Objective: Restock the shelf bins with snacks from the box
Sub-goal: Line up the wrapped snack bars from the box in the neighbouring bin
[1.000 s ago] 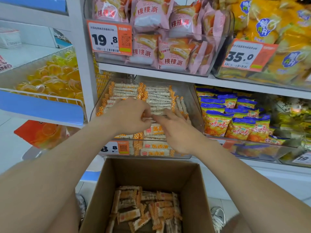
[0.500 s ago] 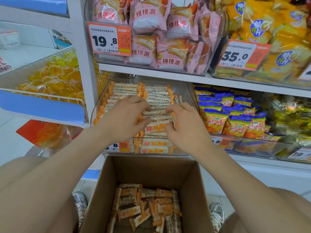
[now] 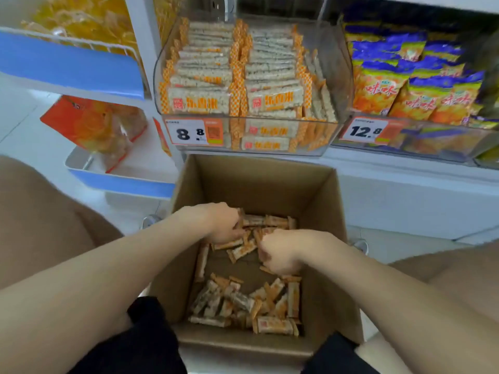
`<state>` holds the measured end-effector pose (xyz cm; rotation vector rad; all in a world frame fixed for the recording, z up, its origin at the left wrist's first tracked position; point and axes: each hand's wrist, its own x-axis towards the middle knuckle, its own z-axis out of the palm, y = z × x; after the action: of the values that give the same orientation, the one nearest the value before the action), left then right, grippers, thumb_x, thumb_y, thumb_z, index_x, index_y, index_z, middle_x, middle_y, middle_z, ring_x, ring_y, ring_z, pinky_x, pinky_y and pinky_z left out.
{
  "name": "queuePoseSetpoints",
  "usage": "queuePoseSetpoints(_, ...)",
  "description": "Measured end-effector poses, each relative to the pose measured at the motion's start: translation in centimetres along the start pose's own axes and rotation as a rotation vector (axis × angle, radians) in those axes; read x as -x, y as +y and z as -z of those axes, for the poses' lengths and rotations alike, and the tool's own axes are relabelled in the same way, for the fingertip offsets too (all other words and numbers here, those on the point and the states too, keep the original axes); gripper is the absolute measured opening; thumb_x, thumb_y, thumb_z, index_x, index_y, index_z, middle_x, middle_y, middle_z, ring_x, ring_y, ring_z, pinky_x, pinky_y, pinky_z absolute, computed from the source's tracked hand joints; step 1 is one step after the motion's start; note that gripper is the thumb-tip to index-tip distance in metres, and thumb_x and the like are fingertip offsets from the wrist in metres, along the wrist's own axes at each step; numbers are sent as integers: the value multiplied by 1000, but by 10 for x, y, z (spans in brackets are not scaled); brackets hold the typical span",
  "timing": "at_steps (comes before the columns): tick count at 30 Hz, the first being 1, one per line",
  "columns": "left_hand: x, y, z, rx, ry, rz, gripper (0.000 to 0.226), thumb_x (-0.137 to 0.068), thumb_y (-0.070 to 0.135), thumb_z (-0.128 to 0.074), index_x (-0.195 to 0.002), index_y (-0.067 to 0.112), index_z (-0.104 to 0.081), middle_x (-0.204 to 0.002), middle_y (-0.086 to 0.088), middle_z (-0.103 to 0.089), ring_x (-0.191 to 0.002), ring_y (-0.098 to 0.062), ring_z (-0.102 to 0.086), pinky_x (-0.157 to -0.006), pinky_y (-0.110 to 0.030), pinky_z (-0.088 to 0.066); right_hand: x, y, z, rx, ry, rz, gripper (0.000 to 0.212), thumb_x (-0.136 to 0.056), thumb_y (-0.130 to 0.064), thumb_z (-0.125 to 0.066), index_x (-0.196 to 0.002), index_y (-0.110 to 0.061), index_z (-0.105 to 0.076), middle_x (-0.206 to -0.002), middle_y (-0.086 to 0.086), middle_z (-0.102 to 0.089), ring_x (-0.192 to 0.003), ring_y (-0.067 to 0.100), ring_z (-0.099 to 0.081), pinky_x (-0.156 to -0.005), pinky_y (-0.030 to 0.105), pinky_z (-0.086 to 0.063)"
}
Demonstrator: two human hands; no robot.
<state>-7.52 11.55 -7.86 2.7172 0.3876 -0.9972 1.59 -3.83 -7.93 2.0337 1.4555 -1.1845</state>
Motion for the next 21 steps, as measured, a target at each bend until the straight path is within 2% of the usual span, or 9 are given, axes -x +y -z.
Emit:
queuePoseSetpoints(3, -30, -5, -50, 72, -194, 151, 49, -110, 45, -42, -141, 10, -58, -131, -11, -63, -111, -28, -64, -90, -35, -49, -37, 0, -29, -125, 6, 32, 23, -100, -16, -49, -103, -11, -71, -100, 15, -73, -89, 35, -73, -62, 36, -56)
queuePoseSetpoints(6, -58, -18, -100, 186, -358, 242, 41, -108, 33, -43, -138, 10, -59, -128, -10, -62, -104, -27, -62, -95, -38, -51, -75, 5, -61, -215, -94, 11, 31, -100, -18, -50, -124, -12, -68, -119, 16, -71, -103, 38, -71, -73, 41, -61)
queuePoseSetpoints(8, -70, -22, -128, 229, -421, 263, 46, -110, 32, -39, -147, 10, -51, -147, -15, -54, -128, -33, -56, -110, -43, -45, -96, 9, -82, -225, -181, 15, 33, -100, -16, -51, -129, -15, -66, -127, 15, -68, -109, 39, -68, -75, 42, -59)
queuePoseSetpoints(10, -76, -17, -149, 227, -461, 284, 48, -112, 29, -34, -155, 9, -40, -159, -14, -42, -142, -34, -45, -117, -45, -40, -113, 12, -99, -217, -246, 51, 40, -101, -12, -51, -138, -24, -64, -137, 9, -62, -113, 36, -66, -91, 48, -61)
queuePoseSetpoints(13, -89, -12, -181, 228, -478, 248, 35, -109, 12, -40, -141, 6, -52, -146, -17, -54, -130, -33, -56, -104, -41, -48, -133, 4, -121, -130, -316, 84, 59, -101, -3, -53, -157, -23, -46, -153, 11, -47, -128, 35, -56, -103, 46, -53)
queuePoseSetpoints(15, -99, -11, -199, 265, -460, 246, 35, -105, 8, -49, -140, 8, -53, -142, -15, -57, -125, -31, -59, -96, -36, -50, -140, -5, -131, -12, -381, 85, 73, -101, -2, -55, -165, -21, -26, -169, 16, -23, -152, 41, -29, -117, 54, -39)
queuePoseSetpoints(17, -105, -10, -210, 292, -445, 250, 44, -102, 6, -58, -145, 10, -51, -144, -14, -55, -127, -30, -58, -92, -32, -48, -145, -13, -140, 112, -425, 78, 80, -101, -3, -56, -168, -21, -15, -174, 14, 0, -159, 42, 0, -124, 59, -22)
queuePoseSetpoints(19, -107, -11, -215, 322, -414, 258, 53, -101, 6, -60, -151, 11, -44, -149, -13, -51, -133, -30, -54, -99, -33, -47, -150, -16, -148, 195, -418, 73, 83, -97, -9, -63, -167, -24, -20, -174, 14, 1, -159, 42, 4, -124, 60, -17)
queuePoseSetpoints(21, -109, -15, -220, 361, -378, 269, 59, -101, 6, -61, -155, 13, -40, -151, -13, -49, -135, -32, -53, -106, -37, -48, -153, -17, -152, 221, -355, 88, 75, -98, -17, -64, -164, -27, -29, -172, 16, -14, -157, 42, -7, -123, 60, -21)
